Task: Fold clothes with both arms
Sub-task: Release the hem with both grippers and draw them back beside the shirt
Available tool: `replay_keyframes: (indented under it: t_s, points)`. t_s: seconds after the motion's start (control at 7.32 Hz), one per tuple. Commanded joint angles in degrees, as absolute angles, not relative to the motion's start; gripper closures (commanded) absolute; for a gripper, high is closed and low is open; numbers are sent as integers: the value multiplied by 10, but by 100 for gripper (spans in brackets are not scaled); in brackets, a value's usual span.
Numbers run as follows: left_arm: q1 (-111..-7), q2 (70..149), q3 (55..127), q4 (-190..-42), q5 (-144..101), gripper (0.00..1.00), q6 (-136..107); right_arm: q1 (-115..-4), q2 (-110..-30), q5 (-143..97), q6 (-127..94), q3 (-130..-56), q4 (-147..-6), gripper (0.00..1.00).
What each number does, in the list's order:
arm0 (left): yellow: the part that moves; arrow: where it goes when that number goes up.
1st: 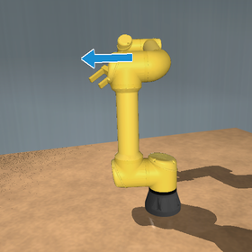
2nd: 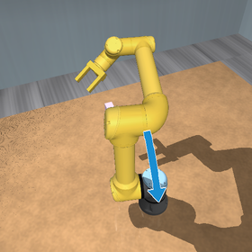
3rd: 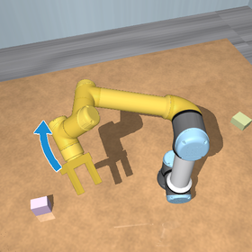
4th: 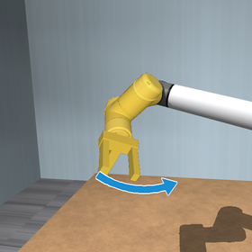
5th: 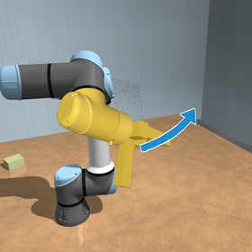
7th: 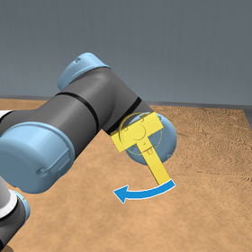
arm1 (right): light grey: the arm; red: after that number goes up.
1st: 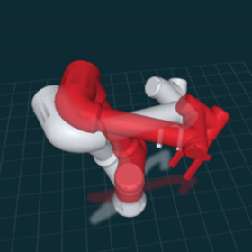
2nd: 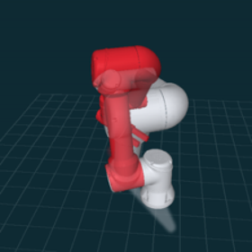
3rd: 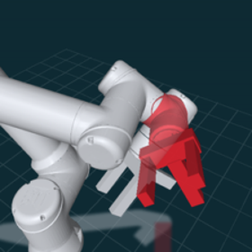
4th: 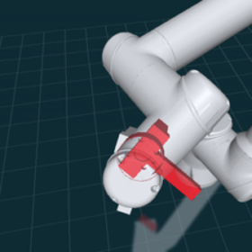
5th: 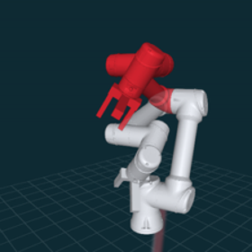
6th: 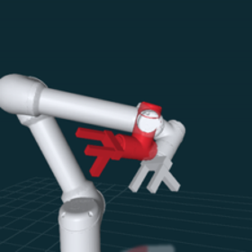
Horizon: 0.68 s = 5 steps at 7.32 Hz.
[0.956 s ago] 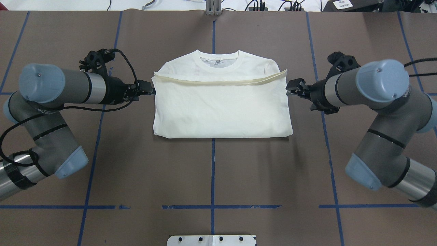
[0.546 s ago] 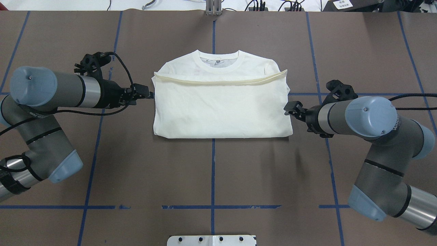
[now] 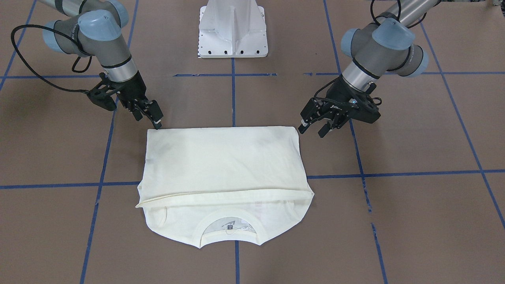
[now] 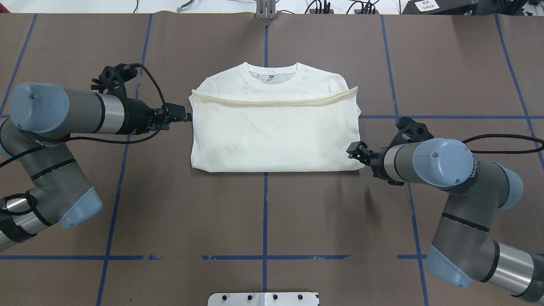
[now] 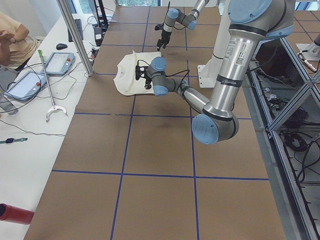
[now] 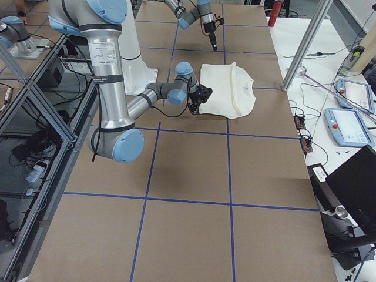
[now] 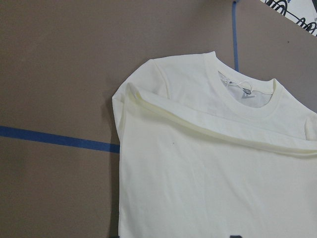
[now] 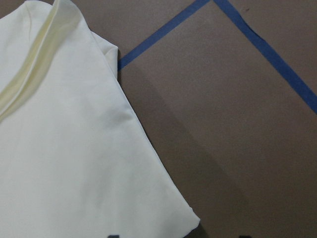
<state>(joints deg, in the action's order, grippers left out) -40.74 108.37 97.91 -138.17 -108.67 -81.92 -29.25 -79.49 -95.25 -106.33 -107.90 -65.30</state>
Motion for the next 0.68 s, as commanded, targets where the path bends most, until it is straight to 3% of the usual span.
replay_keyframes:
  t_s: [0.0,0.55]
  points:
    - [-408,1075,981,-1382,-1085,18,-819,-287,-794,-952,-1065,-1068,-653,20]
    - [-408,1075,981,-1382,-1085,18,-819,-280,-791,-951,-1058,-1050,-652,23]
